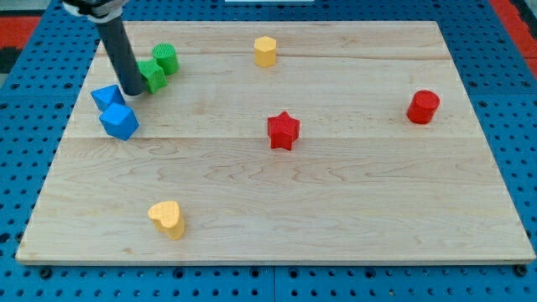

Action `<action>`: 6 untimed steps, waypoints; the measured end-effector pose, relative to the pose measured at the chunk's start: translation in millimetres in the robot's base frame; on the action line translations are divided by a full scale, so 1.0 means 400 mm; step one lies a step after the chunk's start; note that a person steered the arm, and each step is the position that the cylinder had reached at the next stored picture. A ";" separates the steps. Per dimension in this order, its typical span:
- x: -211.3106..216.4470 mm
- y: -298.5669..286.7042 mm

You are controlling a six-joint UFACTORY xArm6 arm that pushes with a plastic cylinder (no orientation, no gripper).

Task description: Move your arm below the yellow hexagon

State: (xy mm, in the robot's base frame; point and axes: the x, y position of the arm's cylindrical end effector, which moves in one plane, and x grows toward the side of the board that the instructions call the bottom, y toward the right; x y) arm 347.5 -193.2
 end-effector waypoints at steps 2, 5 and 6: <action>-0.068 0.165; -0.233 0.225; -0.390 0.228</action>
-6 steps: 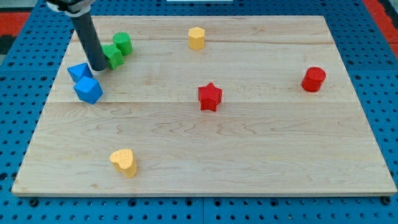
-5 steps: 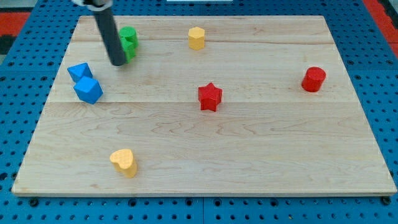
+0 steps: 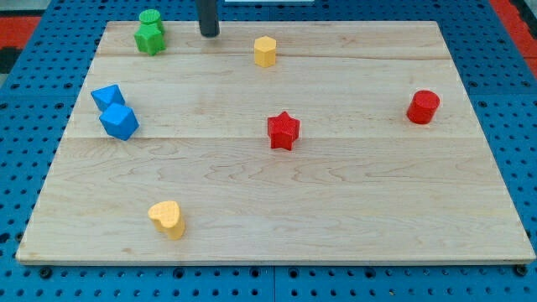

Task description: Move your arm below the yellow hexagon

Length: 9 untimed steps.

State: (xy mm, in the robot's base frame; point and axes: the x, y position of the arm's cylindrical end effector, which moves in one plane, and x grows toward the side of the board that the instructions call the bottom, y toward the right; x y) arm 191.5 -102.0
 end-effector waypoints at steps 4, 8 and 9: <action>0.005 -0.108; 0.284 0.068; 0.426 0.165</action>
